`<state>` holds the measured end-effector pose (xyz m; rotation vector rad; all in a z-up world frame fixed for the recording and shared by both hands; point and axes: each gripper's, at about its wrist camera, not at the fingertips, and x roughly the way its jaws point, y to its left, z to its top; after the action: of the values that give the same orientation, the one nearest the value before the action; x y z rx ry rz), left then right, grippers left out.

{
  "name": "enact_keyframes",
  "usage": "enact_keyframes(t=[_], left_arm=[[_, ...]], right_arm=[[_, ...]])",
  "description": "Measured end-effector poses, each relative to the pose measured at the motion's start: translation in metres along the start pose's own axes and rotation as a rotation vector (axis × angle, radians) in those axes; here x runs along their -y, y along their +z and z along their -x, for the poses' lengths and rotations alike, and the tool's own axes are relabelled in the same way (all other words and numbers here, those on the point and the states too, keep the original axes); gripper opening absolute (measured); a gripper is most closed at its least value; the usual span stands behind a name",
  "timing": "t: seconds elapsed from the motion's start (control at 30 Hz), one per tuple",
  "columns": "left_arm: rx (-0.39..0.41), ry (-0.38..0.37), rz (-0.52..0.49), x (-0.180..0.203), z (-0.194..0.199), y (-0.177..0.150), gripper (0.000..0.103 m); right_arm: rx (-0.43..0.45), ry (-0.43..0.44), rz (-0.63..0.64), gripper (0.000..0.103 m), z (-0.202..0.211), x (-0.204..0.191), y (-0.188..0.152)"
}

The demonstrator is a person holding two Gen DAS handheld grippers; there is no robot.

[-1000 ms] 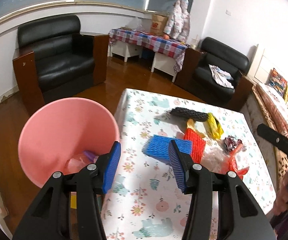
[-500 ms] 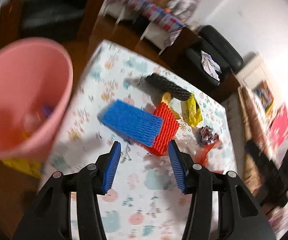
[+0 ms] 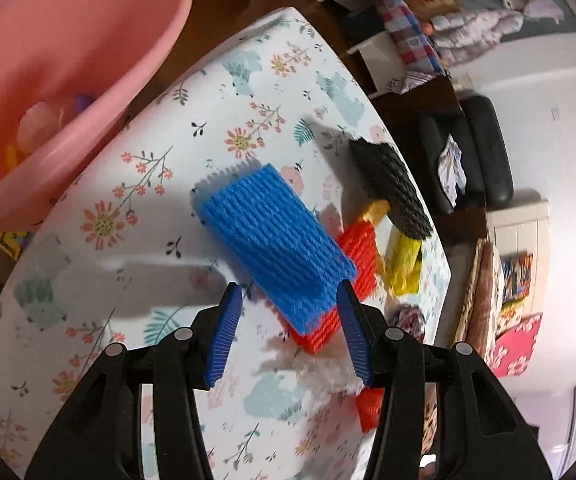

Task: Collect trash
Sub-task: 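Close left tool on the blue foam net sleeve, then lift blue foam net with left tool while right tool grasps maroon wrapper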

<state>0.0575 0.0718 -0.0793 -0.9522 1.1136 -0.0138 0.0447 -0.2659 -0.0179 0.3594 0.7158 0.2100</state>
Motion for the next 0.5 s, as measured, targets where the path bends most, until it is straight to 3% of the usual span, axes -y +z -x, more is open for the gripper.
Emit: enact_keyframes(t=[0.17,0.33,0.5], left_arm=[[0.034,0.022,-0.008,0.003,-0.004,0.005,0.048],[0.066,0.046,-0.043,0.003,0.000,0.004,0.013],[0.141,0.094,-0.164,0.011,0.017,-0.002,0.007]], right_arm=[[-0.011,-0.003,-0.024,0.064,-0.007,0.009,0.000],[-0.031,0.003,-0.052,0.064,-0.023,0.017,0.000],[-0.075,0.010,-0.078,0.064,-0.048,0.019,0.000]])
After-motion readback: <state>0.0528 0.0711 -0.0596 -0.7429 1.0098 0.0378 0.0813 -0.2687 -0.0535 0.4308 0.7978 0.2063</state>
